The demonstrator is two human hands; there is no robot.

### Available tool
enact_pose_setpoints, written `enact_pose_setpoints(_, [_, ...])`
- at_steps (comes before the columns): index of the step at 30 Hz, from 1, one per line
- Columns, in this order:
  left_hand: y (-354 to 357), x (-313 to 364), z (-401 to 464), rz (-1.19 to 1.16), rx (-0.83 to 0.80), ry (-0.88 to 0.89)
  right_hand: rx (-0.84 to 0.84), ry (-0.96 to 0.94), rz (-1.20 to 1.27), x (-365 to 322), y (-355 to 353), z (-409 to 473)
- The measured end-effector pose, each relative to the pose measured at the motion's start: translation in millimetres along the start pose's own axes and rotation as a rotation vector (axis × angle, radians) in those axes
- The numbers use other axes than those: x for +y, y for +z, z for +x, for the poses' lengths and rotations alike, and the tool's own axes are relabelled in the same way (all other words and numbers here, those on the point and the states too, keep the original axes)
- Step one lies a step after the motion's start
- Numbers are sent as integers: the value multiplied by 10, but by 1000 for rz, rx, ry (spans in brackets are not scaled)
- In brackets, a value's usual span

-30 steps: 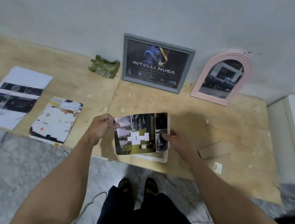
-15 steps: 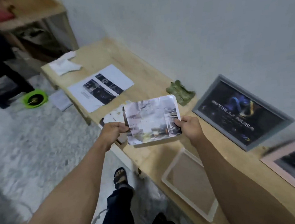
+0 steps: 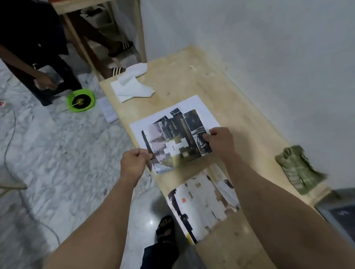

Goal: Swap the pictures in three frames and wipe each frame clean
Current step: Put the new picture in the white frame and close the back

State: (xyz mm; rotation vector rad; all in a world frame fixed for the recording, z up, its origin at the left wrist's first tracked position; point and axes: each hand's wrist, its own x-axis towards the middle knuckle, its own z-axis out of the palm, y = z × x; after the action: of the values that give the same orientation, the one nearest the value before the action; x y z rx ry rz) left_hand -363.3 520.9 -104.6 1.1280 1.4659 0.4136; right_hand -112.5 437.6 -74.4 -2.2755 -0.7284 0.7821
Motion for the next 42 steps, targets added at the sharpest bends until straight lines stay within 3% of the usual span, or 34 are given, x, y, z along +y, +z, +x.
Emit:
enact_pose_setpoints(8, [84,-31,262,73,55,-29,-60,106,-133,-117,255,504])
enact_pose_setpoints(11, [111,-24,157,92,87,-4,-9,87,-262,-69,207,462])
enact_pose_setpoints(14, [131,-120,-5,86,98,-24,-32,64,-328,76,88,224])
enact_pose_setpoints(19, [222,-445,-540,293,-16,-81,-136,59,-493,575,-89,-344])
enact_pose_setpoints(25, [468,-854,-1195,491,-38,-145,-59,12,-605,1087,-155,-1058])
enact_pose_setpoints(32, [696,-1000,-1503,301,139,-122,-62,70,-337,1268,-126,-1243])
enact_pose_setpoints(35, [647,-1051,-1569,203,188,-98,-64,81,-331,1287,-152,-1279])
enact_pose_setpoints(38, [540,-1122,-1562,-2,84,-99,-68,113,-283,1320,-203,-1273])
enact_pose_setpoints(42, [402,-1013,-1673,-123,-88,-117,-151,169,36,1278,-359,-1340])
